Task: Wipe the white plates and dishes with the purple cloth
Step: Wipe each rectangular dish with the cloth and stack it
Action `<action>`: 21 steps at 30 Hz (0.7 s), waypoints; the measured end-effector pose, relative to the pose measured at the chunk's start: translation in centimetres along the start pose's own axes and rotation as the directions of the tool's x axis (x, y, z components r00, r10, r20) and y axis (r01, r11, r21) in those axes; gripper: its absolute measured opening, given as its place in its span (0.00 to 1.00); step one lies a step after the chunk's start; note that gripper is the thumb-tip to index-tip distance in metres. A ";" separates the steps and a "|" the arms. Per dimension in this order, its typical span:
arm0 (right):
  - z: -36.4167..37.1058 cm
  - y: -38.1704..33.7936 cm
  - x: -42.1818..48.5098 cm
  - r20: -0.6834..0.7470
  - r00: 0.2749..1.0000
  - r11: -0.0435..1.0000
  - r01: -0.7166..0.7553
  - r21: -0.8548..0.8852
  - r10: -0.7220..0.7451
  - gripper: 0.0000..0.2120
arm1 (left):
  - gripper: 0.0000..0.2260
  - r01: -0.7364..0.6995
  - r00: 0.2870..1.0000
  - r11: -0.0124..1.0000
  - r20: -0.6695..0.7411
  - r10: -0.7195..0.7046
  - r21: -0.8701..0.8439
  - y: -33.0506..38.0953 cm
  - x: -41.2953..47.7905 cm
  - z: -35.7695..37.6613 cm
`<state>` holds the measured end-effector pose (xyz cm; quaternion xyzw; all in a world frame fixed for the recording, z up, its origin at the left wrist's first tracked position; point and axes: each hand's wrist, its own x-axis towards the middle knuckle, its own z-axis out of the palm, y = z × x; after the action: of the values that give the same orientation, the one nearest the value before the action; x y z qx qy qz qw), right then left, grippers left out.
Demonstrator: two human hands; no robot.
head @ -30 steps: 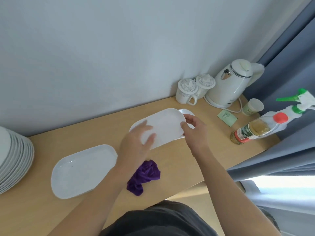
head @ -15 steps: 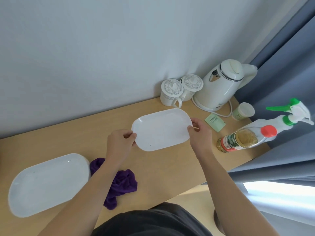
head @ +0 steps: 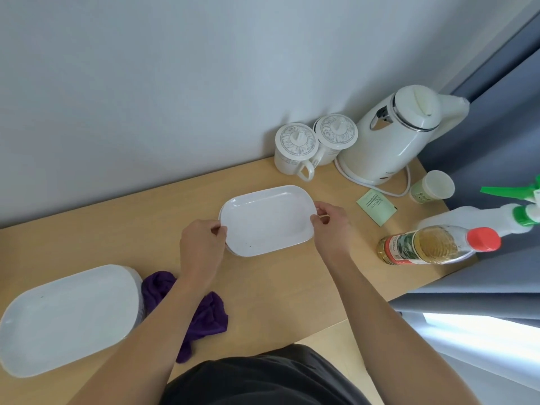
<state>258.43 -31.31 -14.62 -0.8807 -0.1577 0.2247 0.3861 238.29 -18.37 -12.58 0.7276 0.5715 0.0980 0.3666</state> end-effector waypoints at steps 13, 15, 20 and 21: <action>0.5 0.1 -0.2 0.059 0.997 0.998 0.042 -0.047 -0.040 0.17 | 0.11 0.010 0.999 0.998 -0.034 -0.009 0.056 -1.0 0.1 -0.7; 0.7 0.1 -0.7 0.058 0.998 0.997 0.032 -0.072 -0.028 0.19 | 0.15 0.023 1.000 0.999 -0.022 -0.022 0.042 -1.5 -0.1 -1.3; 2.0 -2.1 -4.4 -0.003 0.949 0.944 0.312 -0.111 -0.314 0.19 | 0.14 0.033 0.994 0.999 -0.105 -0.030 0.028 -3.0 -0.8 -4.5; 2.7 -3.0 -5.5 0.027 0.927 0.924 0.374 -0.078 -0.373 0.17 | 0.12 0.012 0.991 1.000 -0.131 -0.009 0.025 -3.5 -1.0 -5.4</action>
<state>252.09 -30.22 -12.48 -0.8482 -0.3338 0.1457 0.3846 232.28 -16.74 -10.67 0.7211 0.5994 0.1364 0.3196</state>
